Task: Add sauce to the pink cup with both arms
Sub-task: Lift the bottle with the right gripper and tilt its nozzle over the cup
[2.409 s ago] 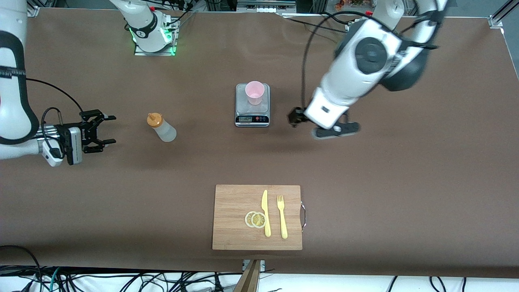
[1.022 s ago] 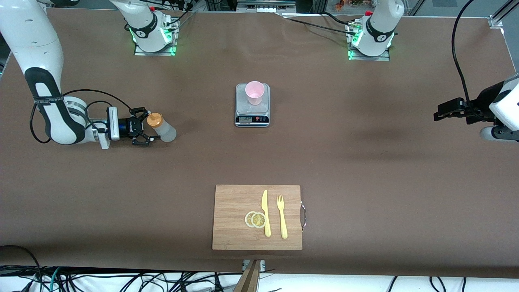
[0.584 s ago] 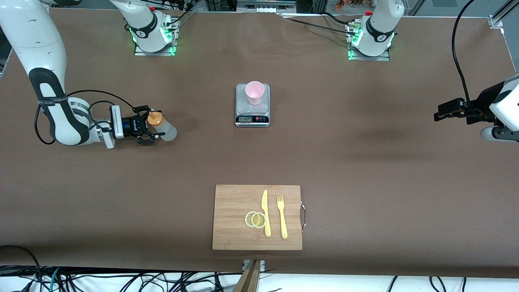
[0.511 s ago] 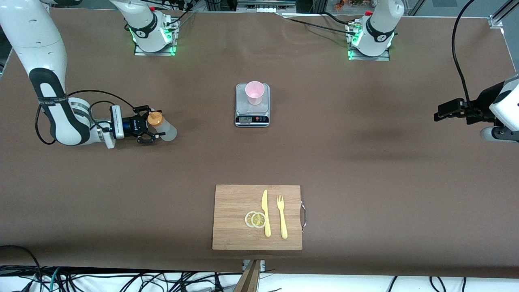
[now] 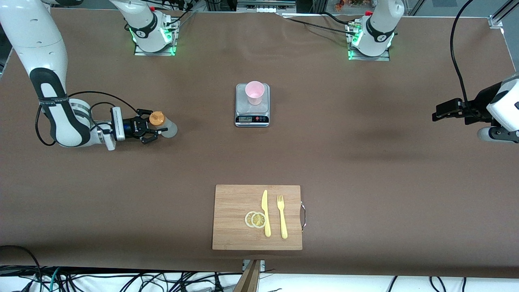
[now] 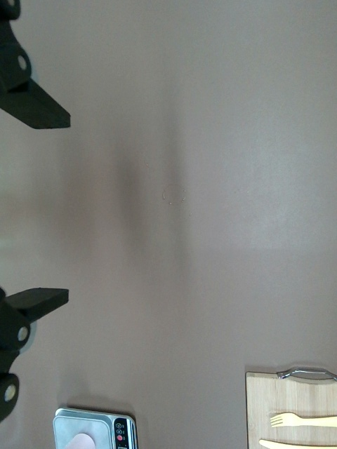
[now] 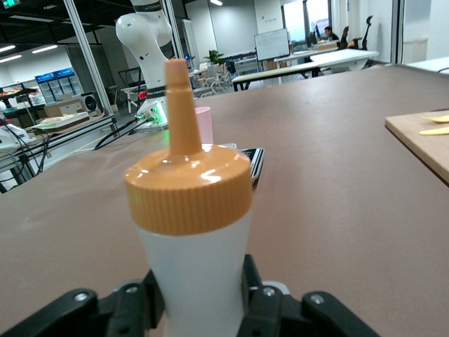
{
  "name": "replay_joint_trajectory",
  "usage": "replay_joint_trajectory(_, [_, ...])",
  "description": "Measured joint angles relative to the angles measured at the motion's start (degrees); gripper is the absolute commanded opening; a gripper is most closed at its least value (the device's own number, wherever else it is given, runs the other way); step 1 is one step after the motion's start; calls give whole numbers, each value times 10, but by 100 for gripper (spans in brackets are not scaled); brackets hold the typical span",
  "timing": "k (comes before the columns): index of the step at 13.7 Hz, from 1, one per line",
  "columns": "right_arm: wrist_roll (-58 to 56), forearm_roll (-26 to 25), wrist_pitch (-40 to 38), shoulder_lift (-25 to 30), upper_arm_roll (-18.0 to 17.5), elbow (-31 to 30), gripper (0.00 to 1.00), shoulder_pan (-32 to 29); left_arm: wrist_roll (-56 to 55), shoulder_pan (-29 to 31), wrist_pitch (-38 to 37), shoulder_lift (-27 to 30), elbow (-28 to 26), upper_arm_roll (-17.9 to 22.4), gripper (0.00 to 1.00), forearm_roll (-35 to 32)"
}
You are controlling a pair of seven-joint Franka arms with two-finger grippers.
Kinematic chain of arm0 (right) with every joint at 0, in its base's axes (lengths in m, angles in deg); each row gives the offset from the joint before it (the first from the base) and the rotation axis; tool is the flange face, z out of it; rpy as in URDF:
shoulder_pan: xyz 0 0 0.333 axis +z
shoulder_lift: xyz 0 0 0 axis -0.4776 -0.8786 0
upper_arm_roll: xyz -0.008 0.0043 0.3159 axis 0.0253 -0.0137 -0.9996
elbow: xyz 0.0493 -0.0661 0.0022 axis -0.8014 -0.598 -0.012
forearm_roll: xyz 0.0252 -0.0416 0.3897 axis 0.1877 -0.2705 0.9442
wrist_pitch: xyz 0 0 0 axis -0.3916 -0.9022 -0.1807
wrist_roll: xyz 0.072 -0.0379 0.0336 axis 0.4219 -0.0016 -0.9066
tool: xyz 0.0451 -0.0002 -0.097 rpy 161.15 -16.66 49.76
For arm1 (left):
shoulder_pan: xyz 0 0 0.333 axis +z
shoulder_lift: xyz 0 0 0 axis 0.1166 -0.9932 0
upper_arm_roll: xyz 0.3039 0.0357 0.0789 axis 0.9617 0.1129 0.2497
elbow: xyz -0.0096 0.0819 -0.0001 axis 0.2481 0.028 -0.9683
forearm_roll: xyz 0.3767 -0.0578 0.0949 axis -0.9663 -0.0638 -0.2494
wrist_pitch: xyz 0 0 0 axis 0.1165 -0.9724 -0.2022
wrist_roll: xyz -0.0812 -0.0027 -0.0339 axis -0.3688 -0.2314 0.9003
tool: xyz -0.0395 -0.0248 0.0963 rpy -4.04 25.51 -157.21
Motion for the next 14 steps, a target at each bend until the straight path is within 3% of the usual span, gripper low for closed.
replay_joint_trajectory(4, [64, -57, 2, 1, 0, 51, 7, 22, 0, 0, 0, 0, 0, 0, 100, 0])
replay_joint_trajectory(9, [162, -115, 28, 27, -1, 94, 7, 98, 0, 0, 0, 0, 0, 0, 100, 0])
replay_joint_trajectory(14, [319, -243, 47, 82, -4, 133, 7, 180, 0, 0, 0, 0, 0, 0, 100, 0])
